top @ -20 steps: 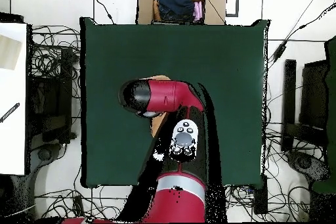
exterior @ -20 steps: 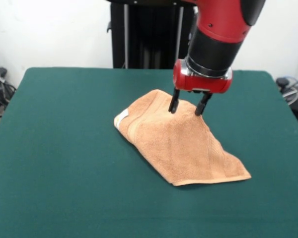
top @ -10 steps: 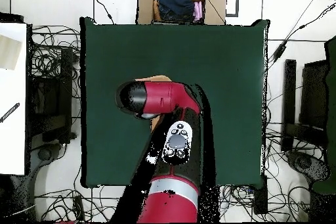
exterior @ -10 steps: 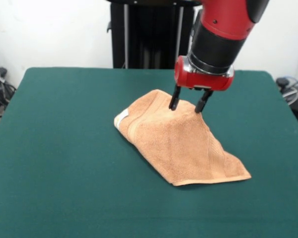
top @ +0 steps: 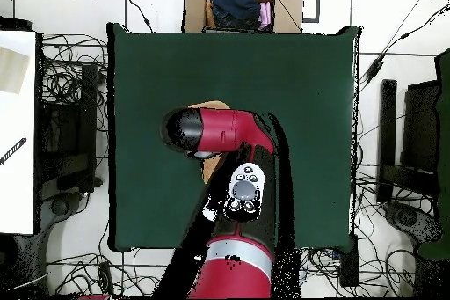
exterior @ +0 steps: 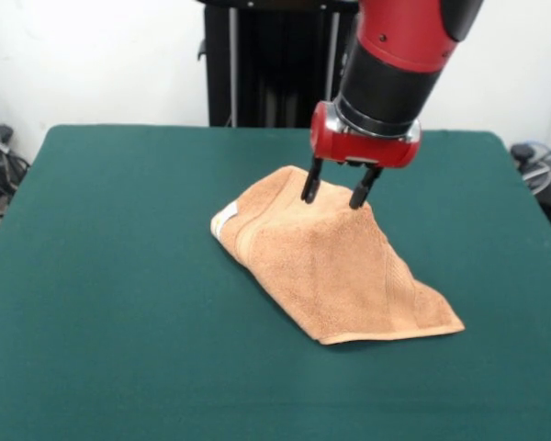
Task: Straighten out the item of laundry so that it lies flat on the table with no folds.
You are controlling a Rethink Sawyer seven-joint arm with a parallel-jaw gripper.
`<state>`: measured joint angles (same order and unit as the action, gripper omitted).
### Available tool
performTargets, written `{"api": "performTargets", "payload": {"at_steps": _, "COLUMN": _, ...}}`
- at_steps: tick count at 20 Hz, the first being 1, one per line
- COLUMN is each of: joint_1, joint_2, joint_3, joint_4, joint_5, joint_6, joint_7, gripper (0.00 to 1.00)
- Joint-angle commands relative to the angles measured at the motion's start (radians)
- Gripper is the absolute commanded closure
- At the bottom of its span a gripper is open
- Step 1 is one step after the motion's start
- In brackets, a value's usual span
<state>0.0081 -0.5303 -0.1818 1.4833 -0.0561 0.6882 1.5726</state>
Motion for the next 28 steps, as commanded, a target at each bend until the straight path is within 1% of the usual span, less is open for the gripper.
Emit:
{"api": "performTargets", "payload": {"at_steps": 1, "joint_1": -0.009, "joint_2": -0.002, "joint_3": 0.037, "joint_4": 0.039, "joint_5": 0.011, "joint_6": -0.022, "joint_7": 0.171, "gripper": 0.00}}
{"api": "performTargets", "payload": {"at_steps": 3, "joint_1": 0.018, "joint_2": 0.007, "joint_3": 0.006, "joint_4": 0.021, "joint_5": -0.016, "joint_6": -0.054, "joint_7": 0.192, "gripper": 0.00}}
{"api": "performTargets", "payload": {"at_steps": 8, "joint_1": 0.036, "joint_2": 0.002, "joint_3": -0.009, "joint_4": 0.015, "joint_5": -0.018, "joint_6": -0.043, "joint_7": 0.198, "gripper": 0.00}}
{"api": "performTargets", "payload": {"at_steps": 14, "joint_1": 0.053, "joint_2": 0.005, "joint_3": -0.017, "joint_4": 0.016, "joint_5": -0.004, "joint_6": -0.039, "joint_7": 0.218, "gripper": 0.00}}
{"api": "performTargets", "payload": {"at_steps": 16, "joint_1": 0.062, "joint_2": -0.001, "joint_3": -0.023, "joint_4": 0.025, "joint_5": -0.001, "joint_6": -0.039, "joint_7": 0.230, "gripper": 0.00}}
{"api": "performTargets", "payload": {"at_steps": 18, "joint_1": 0.088, "joint_2": -0.007, "joint_3": -0.032, "joint_4": 0.048, "joint_5": 0.011, "joint_6": -0.046, "joint_7": 0.265, "gripper": 0.00}}
{"api": "performTargets", "payload": {"at_steps": 28, "joint_1": 0.119, "joint_2": 0.003, "joint_3": -0.040, "joint_4": 0.065, "joint_5": 0.036, "joint_6": -0.064, "joint_7": 0.301, "gripper": 0.00}}
